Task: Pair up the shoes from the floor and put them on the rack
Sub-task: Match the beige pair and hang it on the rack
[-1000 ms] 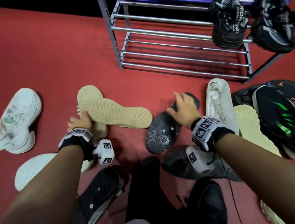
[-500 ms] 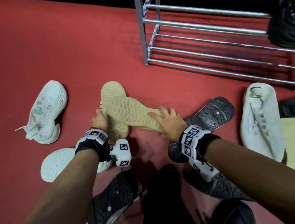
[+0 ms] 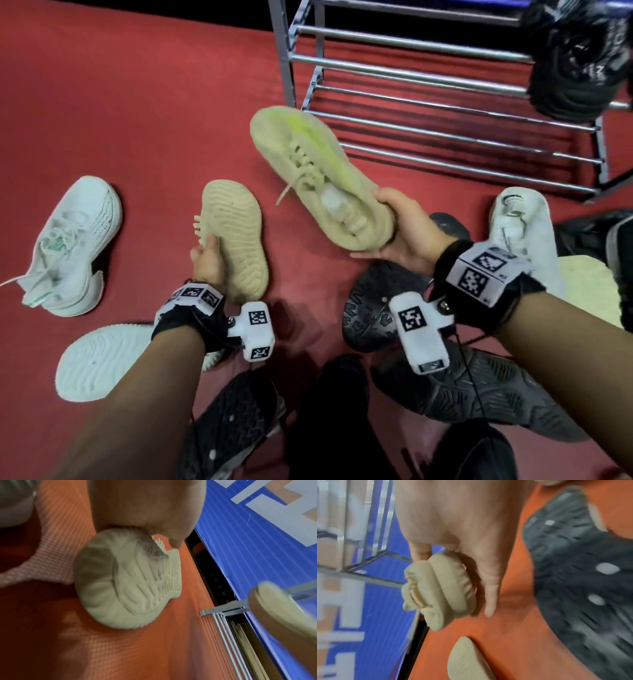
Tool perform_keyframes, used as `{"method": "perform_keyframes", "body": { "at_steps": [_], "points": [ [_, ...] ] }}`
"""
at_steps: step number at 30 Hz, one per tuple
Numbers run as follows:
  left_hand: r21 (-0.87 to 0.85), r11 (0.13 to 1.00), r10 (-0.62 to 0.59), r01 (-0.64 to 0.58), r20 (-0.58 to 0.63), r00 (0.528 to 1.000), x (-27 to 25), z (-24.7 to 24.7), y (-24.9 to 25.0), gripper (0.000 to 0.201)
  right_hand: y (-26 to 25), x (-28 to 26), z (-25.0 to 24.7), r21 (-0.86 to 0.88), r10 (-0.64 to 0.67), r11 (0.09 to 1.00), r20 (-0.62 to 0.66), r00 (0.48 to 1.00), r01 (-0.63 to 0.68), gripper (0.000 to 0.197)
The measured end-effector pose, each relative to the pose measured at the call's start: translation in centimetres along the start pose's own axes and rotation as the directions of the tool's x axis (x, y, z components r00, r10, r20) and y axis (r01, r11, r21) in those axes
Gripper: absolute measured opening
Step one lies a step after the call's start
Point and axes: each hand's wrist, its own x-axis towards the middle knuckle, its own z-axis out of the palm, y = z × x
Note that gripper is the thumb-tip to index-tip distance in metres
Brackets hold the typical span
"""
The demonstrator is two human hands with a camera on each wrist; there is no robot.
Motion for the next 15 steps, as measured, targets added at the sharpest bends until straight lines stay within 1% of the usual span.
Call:
{"method": "perform_keyframes", "body": {
  "at_steps": [1,2,4,5,7,10,13,15],
  "points": [
    [0.022,1.0,0.005,-0.005,0.005,1.0,0.0,0.2,-0.2,0.053,1.2,0.1,-0.4,0.023,0.071,0.997,-0.038,0.997,-0.07,0.038],
    [0.044,0.998,0.038,-0.038,-0.003,0.999,0.1,0.3,-0.2,0.052,2.3,0.2,-0.7,-0.012,0.152,0.988,-0.075,0.986,-0.153,0.041],
    [0.068,0.996,0.064,-0.063,-0.006,0.998,-0.2,0.4,-0.1,0.054,4.4,0.2,-1.2,-0.148,0.294,0.937,-0.155,0.943,-0.316,0.042],
    [0.088,0.994,0.063,-0.063,0.005,0.998,-0.5,0.4,-0.1,0.055,5.0,0.2,-1.4,-0.192,0.324,0.914,-0.188,0.927,-0.358,0.043],
    [0.15,0.984,0.09,-0.091,0.016,0.996,-0.9,0.4,-0.1,0.057,5.4,0.2,-1.8,-0.232,0.314,0.902,-0.227,0.922,-0.364,0.048],
    [0.16,0.975,0.149,-0.154,0.043,0.988,-1.5,0.3,0.0,0.062,5.1,0.5,-2.2,-0.253,0.268,0.909,-0.257,0.929,-0.332,0.052],
    [0.186,0.969,0.152,-0.163,0.069,0.986,-1.2,0.0,0.2,0.068,5.0,0.6,-2.3,-0.292,0.244,0.9,-0.276,0.929,-0.323,0.05],
    [0.134,0.973,0.174,-0.187,0.106,0.979,-1.6,0.0,1.0,0.075,4.9,0.4,-2.4,-0.311,0.234,0.896,-0.28,0.931,-0.318,0.045]
  ]
}}
